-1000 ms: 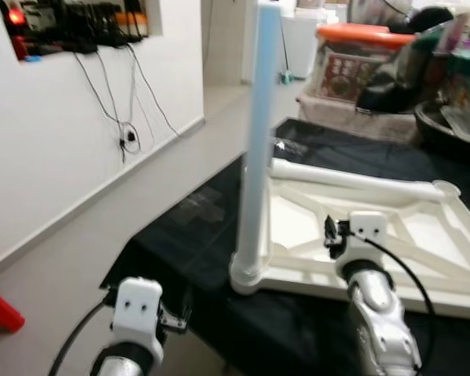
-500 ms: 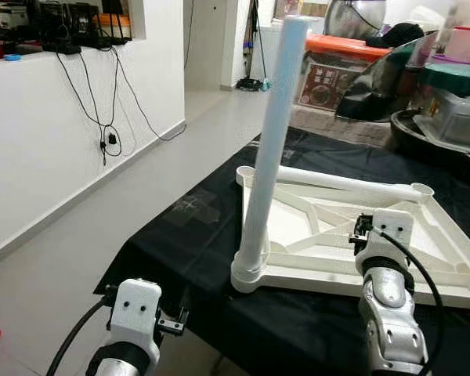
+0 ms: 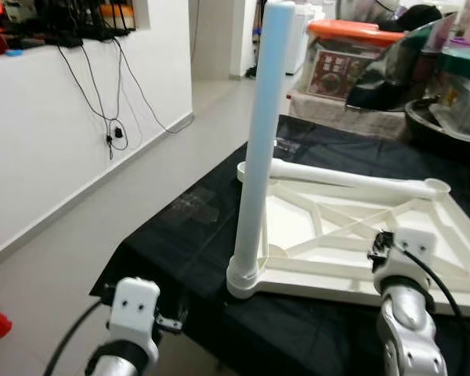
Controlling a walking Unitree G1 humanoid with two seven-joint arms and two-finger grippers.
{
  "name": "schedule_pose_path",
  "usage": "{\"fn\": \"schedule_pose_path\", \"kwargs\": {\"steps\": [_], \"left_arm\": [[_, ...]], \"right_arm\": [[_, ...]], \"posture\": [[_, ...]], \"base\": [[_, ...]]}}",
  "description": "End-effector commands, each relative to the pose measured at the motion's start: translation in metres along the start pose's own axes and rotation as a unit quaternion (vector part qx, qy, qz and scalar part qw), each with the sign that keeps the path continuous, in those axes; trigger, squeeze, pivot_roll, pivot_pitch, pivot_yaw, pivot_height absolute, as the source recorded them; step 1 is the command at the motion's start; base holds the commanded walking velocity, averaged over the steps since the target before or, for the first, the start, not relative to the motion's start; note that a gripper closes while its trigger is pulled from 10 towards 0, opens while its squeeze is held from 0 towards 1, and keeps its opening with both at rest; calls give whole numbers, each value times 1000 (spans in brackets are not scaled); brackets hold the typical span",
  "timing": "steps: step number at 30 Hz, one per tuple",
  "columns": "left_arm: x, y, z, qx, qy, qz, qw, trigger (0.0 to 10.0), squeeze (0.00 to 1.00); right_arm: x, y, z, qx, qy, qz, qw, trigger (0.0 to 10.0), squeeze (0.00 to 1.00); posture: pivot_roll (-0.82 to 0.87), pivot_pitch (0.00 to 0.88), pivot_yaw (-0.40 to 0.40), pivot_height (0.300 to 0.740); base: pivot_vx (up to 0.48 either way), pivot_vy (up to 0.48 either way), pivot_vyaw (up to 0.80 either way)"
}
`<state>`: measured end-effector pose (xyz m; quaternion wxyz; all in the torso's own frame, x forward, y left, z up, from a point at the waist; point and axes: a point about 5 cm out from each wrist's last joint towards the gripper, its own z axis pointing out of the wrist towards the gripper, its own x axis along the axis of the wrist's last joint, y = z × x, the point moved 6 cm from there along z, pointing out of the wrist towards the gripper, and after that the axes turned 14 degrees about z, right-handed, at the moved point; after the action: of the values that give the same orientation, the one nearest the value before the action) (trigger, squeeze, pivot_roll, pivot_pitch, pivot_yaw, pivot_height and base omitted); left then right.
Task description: Building children table
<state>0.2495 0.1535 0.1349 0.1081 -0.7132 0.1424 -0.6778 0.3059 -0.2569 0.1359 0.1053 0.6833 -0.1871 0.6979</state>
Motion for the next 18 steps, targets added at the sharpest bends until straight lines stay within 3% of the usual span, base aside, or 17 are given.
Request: {"fn": "schedule_pose_path", "kwargs": {"steps": [1, 2, 4, 6, 9, 12, 18], "left_arm": [[0, -9, -2, 10, 0, 10, 1000, 10000, 0], [-2, -8, -2, 5, -2, 9, 1000, 10000, 0], [-2, -8, -2, 5, -2, 9, 1000, 10000, 0], [-3, -2, -3, -8, -3, 5, 1000, 10000, 0], [-4, 1, -4, -16, -4, 1, 1000, 10000, 0], [-6, 5, -5, -23, -7, -2, 1000, 10000, 0], [-15, 12, -6, -35, -23, -14, 999, 10000, 0]], "right_arm": [[3, -12, -11, 39, -4, 9, 999, 10000, 0], [2, -18, -21, 70, -6, 7, 998, 10000, 0], [2, -18, -21, 70, -6, 7, 998, 10000, 0], [1, -23, -34, 109, -9, 5, 994, 10000, 0], [2, -23, -39, 118, -8, -2, 993, 10000, 0], [3, -20, -41, 116, -10, -2, 993, 10000, 0], [3, -13, -44, 92, -10, 13, 996, 10000, 0]], "posture": [[193, 2, -64, 740], [191, 0, -59, 740], [191, 0, -59, 740], [185, 0, -55, 740], [176, 0, -49, 740], [171, 0, -46, 740], [171, 0, -45, 740]], "base": [[0, 0, 0], [0, 0, 0], [0, 0, 0], [0, 0, 0], [0, 0, 0], [0, 0, 0], [0, 371, 0]]}}
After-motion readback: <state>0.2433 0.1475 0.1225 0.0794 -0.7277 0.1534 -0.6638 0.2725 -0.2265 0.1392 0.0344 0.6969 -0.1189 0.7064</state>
